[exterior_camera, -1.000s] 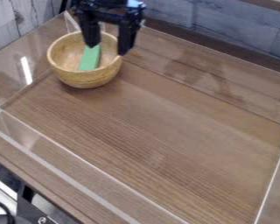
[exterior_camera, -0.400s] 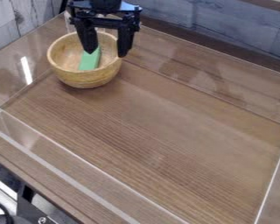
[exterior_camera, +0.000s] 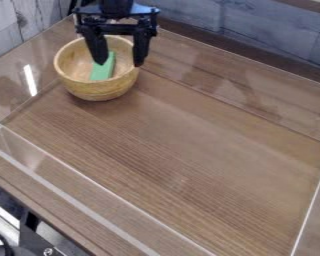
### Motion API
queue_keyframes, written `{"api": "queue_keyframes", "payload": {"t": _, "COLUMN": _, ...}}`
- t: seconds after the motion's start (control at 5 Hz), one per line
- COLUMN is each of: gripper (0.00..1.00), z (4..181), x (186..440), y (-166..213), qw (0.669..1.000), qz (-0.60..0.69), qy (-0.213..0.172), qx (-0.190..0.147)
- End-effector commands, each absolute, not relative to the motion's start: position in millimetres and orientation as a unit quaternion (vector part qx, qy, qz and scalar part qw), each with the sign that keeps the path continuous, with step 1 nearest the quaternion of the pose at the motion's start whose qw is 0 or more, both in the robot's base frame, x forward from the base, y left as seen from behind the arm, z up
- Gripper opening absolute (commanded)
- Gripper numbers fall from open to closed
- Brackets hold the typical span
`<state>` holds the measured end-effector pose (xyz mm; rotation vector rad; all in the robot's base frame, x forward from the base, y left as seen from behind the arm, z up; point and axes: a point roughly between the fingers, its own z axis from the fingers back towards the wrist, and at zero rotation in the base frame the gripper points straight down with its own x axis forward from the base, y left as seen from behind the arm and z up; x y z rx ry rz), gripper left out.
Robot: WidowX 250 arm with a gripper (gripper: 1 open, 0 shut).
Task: Move green stick from inside the wooden bowl to the table next to it
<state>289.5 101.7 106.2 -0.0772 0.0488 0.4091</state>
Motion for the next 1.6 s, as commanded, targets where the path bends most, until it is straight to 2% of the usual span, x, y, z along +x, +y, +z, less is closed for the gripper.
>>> {"api": "queue_keyframes", "payload": {"t": 0.0, "gripper": 1.0, "z": 119.9, "x": 302.3, "y": 117.1, "qw": 0.973, "qz": 0.226, "qy": -0.01, "qx": -0.041}}
{"api": "queue_keyframes", "payload": {"t": 0.4, "gripper": 1.0, "z": 122.3, "x": 298.4, "y": 118.2, "qw": 0.969, "qz": 0.24, "qy": -0.017, "qx": -0.049}}
{"api": "queue_keyframes", "payload": {"t": 0.8, "gripper": 1.0, "z": 129.0, "x": 306.1, "y": 117.5, "qw": 0.957, "qz": 0.285, "qy": -0.025, "qx": -0.056}}
{"api": "queue_keyframes", "payload": {"t": 1.2, "gripper": 1.0, "z": 135.9, "x": 313.0, "y": 121.6, "qw": 0.959, "qz": 0.276, "qy": -0.029, "qx": -0.059}}
{"api": "queue_keyframes", "payload": {"t": 1.4, "gripper": 1.0, "z": 122.9, "x": 311.0, "y": 111.5, "qw": 0.957, "qz": 0.283, "qy": -0.029, "qx": -0.054}}
